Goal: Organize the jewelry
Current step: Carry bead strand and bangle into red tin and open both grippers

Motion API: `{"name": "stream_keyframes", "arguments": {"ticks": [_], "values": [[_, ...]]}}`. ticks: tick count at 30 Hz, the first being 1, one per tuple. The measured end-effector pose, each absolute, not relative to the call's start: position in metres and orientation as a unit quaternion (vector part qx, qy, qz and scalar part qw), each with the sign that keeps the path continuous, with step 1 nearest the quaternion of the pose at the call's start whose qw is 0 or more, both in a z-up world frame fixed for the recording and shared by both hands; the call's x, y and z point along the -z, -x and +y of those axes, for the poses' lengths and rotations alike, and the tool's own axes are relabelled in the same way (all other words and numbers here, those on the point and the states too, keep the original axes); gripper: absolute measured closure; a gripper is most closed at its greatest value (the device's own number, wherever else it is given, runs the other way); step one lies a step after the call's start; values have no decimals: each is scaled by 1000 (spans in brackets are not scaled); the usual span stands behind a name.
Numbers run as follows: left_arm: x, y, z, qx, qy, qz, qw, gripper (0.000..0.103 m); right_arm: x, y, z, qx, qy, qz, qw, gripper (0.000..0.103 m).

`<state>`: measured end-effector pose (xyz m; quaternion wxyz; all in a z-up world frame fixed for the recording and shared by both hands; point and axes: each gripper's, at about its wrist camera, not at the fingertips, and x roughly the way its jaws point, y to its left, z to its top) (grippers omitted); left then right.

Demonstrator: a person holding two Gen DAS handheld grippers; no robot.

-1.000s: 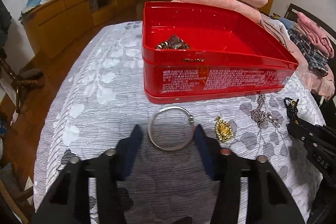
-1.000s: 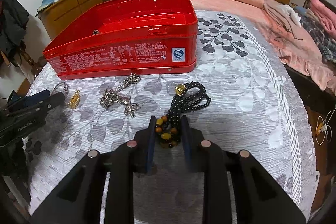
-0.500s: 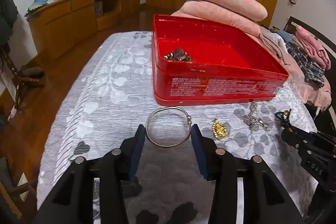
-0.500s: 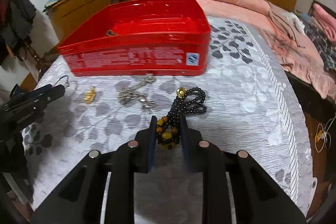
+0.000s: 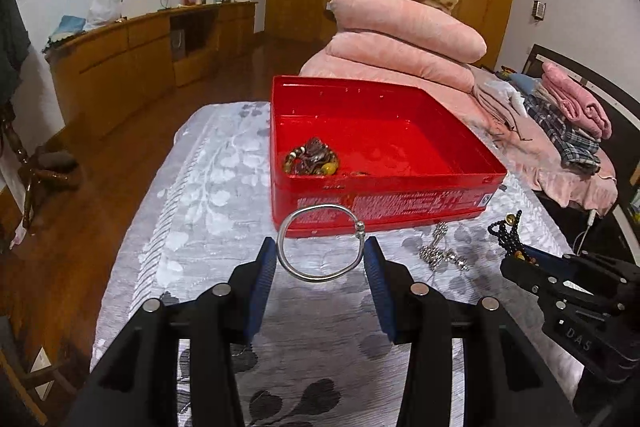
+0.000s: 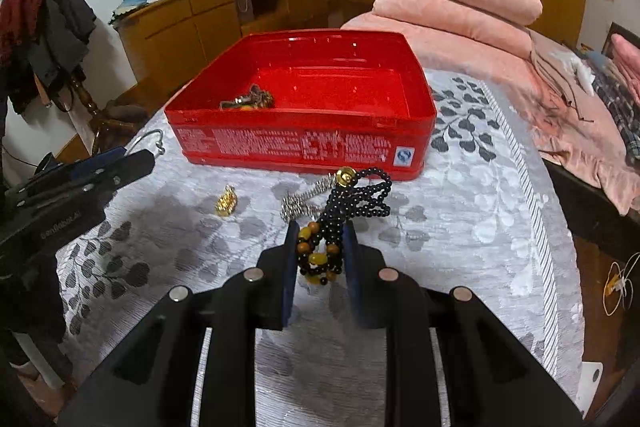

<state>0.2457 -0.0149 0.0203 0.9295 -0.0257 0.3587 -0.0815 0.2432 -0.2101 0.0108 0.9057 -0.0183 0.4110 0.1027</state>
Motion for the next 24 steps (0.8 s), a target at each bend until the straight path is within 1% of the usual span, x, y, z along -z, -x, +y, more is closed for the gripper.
{"name": "stream_keyframes", "arguments": {"ticks": [24], "values": [[-53, -280, -26, 81, 20, 326, 942, 58, -58, -291, -204, -107, 12, 370, 923, 83]]}}
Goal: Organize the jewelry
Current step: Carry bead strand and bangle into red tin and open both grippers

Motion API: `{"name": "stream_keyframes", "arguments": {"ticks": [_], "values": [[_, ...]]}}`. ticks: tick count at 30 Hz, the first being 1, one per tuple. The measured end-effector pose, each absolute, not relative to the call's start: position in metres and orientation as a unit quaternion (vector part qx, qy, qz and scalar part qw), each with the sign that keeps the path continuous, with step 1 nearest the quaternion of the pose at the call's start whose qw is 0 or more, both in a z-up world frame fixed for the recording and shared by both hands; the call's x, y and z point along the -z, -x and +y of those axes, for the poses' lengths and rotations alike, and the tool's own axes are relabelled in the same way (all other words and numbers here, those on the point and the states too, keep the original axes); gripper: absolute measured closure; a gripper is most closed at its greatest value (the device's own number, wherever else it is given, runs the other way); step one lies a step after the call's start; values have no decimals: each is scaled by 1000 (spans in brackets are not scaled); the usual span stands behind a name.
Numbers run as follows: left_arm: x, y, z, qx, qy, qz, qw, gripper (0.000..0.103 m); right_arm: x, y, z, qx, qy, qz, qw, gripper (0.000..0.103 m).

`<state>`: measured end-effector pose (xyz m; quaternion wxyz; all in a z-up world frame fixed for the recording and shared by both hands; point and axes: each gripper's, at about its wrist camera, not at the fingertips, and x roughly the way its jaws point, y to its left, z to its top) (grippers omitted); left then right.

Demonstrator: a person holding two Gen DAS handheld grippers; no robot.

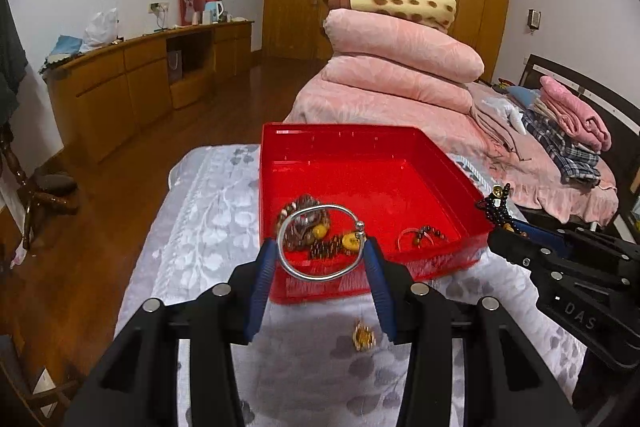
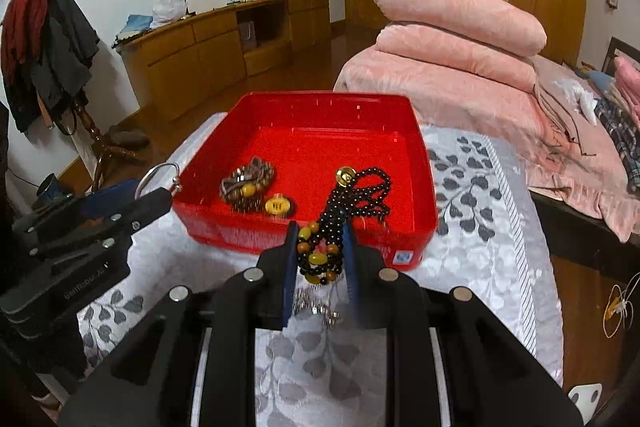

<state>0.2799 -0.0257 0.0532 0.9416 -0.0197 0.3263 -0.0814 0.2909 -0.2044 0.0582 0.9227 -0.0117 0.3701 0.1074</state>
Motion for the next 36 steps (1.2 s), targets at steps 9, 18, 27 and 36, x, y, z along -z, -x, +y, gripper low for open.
{"name": "stream_keyframes", "arguments": {"ticks": [9, 18, 27, 36], "values": [[-60, -322, -29, 78, 27, 325, 942, 58, -63, -328, -204, -110, 1, 373, 921, 83], [-45, -357, -36, 75, 27, 341, 936, 58, -45, -363, -200, -112, -2, 392, 913, 83], [-28, -373, -36, 69, 24, 365, 928, 37, -34, -376, -204, -89, 5, 390, 917, 53], [-41, -358, -21, 55, 37, 347, 936, 20, -40, -362, -219, -71, 1, 373, 925, 34]]}}
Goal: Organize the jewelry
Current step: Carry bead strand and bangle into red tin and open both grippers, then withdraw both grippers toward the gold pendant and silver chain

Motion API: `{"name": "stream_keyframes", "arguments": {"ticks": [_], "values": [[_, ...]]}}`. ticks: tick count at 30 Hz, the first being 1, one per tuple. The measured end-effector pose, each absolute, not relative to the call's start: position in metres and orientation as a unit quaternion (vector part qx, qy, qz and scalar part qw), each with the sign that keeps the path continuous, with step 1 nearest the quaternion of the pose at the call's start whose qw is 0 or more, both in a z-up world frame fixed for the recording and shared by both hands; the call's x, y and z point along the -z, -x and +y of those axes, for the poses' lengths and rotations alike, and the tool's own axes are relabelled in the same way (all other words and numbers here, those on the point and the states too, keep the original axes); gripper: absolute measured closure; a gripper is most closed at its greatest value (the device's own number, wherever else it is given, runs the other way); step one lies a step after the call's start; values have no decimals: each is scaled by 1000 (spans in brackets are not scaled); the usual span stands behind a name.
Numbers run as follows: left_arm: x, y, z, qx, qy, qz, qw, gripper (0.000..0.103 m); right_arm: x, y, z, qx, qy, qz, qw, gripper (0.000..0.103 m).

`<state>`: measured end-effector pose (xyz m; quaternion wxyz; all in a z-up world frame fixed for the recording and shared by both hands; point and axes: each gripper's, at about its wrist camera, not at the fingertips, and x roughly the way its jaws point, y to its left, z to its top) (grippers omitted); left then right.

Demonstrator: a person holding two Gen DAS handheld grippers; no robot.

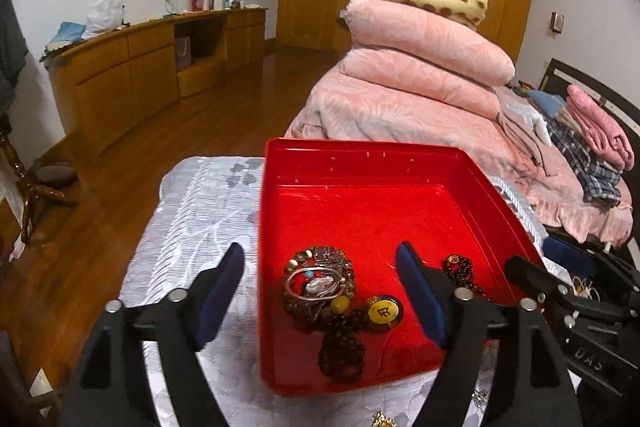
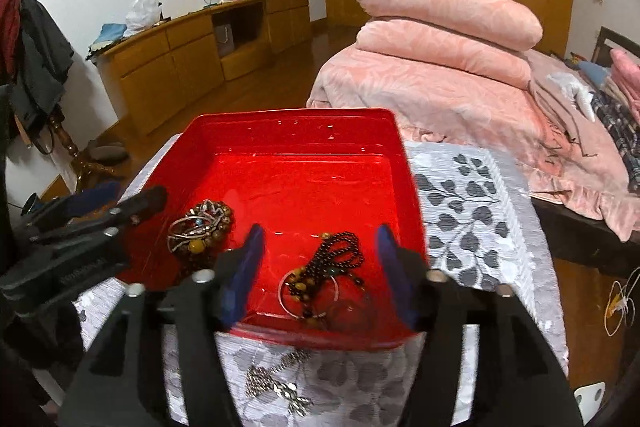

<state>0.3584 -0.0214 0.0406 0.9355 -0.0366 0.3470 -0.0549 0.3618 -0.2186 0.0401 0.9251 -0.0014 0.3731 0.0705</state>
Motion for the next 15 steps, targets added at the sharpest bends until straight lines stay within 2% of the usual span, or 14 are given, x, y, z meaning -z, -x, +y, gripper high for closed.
{"name": "stream_keyframes", "arguments": {"ticks": [4, 9, 15], "values": [[-46, -342, -14, 53, 35, 336, 940, 11, -43, -345, -224, -54, 9, 361, 931, 15], [-46, -315, -7, 59, 32, 327, 943, 10, -42, -320, -225, -56, 8, 358, 932, 9], [-39, -288, 1, 74, 49, 334, 938, 10, -36, -292, -224, -65, 5, 366, 928, 7]]}}
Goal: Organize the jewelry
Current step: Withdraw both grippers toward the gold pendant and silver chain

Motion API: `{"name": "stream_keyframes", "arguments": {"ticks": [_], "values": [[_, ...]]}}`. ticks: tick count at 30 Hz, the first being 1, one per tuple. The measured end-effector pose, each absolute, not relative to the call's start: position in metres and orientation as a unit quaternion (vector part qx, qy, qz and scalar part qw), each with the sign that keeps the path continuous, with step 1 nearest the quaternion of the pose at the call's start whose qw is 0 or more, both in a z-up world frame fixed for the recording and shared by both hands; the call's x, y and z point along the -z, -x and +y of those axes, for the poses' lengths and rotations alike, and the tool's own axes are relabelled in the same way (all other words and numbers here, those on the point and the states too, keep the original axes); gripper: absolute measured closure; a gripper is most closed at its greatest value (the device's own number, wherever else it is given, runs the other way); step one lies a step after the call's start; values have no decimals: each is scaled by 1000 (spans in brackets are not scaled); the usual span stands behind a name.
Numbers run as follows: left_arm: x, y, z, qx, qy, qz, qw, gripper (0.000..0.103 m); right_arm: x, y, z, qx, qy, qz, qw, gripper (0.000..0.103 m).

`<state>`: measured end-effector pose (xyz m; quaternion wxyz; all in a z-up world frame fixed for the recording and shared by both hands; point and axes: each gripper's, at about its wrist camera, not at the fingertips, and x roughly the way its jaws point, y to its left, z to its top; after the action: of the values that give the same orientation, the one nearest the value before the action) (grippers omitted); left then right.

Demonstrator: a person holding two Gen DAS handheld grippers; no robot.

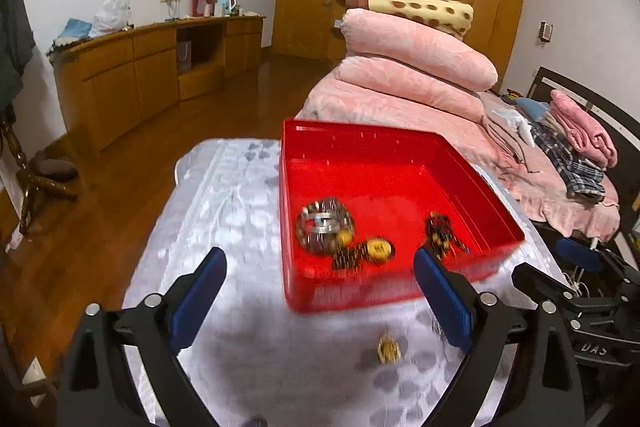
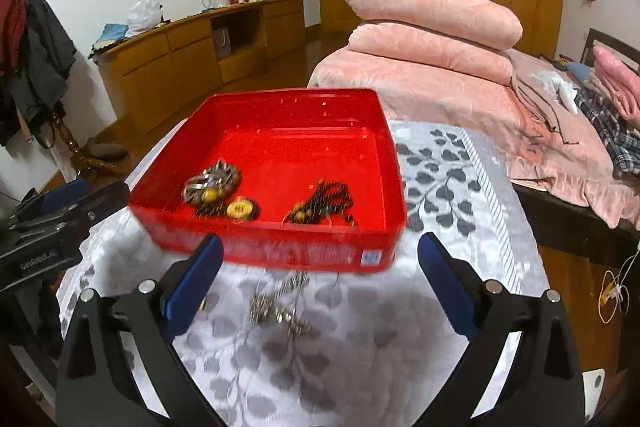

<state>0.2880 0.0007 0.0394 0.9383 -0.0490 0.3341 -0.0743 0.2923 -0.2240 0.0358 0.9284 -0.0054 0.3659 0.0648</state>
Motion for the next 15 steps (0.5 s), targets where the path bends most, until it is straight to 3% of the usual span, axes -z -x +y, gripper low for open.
{"name": "stream_keyframes", "arguments": {"ticks": [15], "values": [[6, -255, 7, 57, 38, 391, 918, 10, 8, -257, -212, -77, 6, 418, 905, 7]]}}
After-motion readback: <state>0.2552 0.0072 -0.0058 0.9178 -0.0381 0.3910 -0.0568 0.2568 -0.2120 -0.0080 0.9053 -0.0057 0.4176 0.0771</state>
